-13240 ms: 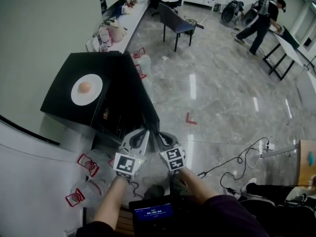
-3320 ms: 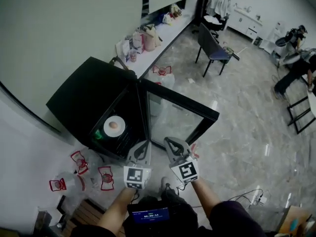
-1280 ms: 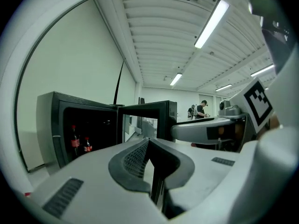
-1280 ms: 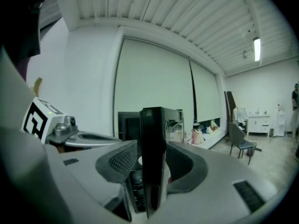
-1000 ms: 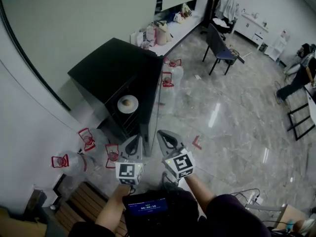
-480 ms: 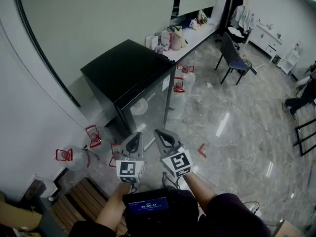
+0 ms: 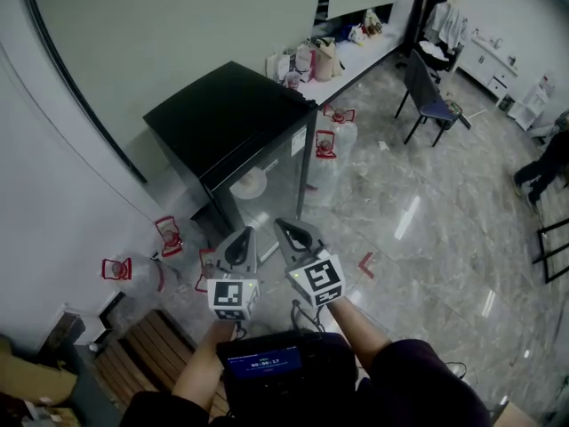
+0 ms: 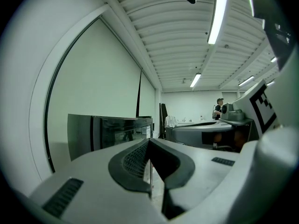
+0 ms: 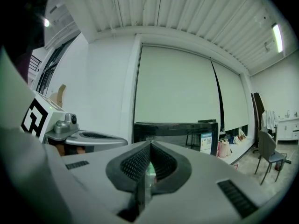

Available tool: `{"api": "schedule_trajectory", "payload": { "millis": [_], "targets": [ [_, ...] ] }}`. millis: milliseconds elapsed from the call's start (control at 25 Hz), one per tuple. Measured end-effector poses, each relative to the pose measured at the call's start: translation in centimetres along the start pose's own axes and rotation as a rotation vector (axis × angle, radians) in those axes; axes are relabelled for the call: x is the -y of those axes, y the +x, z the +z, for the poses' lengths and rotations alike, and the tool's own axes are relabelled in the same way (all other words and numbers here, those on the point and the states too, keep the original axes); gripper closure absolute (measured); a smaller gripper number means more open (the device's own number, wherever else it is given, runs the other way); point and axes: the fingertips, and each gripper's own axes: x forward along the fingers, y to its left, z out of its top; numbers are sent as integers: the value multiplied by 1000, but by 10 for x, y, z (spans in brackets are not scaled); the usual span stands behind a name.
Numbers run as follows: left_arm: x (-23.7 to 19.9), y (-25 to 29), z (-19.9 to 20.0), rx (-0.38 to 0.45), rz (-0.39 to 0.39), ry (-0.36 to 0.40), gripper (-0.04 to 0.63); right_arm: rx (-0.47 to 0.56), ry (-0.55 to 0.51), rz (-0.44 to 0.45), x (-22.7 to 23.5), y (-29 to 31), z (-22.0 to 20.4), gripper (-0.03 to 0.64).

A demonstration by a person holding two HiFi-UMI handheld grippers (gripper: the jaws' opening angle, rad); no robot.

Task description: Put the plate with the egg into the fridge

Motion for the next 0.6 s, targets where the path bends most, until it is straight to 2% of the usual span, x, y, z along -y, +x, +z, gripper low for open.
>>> {"api": "schedule_trajectory", "payload": {
  "millis": [600],
  "targets": [
    [-10,18,-2,-10,51,29,588,9,3,79,5,20,0,609]
  ]
}}
